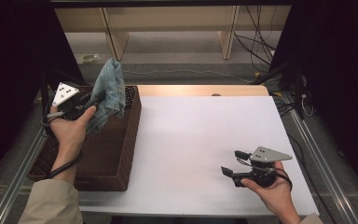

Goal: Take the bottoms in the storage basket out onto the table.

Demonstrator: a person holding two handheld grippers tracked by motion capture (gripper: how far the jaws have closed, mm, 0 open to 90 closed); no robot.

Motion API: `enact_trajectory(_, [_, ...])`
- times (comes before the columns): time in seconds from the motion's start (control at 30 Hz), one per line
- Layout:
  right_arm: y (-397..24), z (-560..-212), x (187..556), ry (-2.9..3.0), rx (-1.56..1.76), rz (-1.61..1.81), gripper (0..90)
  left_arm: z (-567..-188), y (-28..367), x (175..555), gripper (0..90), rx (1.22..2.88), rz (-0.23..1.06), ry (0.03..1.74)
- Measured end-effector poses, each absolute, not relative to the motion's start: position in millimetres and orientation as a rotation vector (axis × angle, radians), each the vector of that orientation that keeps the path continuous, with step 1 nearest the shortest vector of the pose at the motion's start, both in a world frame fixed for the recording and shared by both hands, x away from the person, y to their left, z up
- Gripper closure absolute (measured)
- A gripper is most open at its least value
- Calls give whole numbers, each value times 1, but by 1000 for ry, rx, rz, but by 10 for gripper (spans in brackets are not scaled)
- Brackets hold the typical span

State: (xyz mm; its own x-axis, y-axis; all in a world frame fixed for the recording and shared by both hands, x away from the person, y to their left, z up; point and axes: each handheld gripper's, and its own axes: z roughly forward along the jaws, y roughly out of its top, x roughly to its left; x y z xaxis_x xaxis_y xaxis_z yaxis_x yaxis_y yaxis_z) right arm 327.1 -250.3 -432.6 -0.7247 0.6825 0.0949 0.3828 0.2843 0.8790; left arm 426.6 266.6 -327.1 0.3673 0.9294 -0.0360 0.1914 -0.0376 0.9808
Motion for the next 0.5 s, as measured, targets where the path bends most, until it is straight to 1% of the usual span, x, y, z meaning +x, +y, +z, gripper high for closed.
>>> enact_trajectory(0.5, [-251,-433,327,2255,971,1407,206,-322,265,423,740,1506,827,1041])
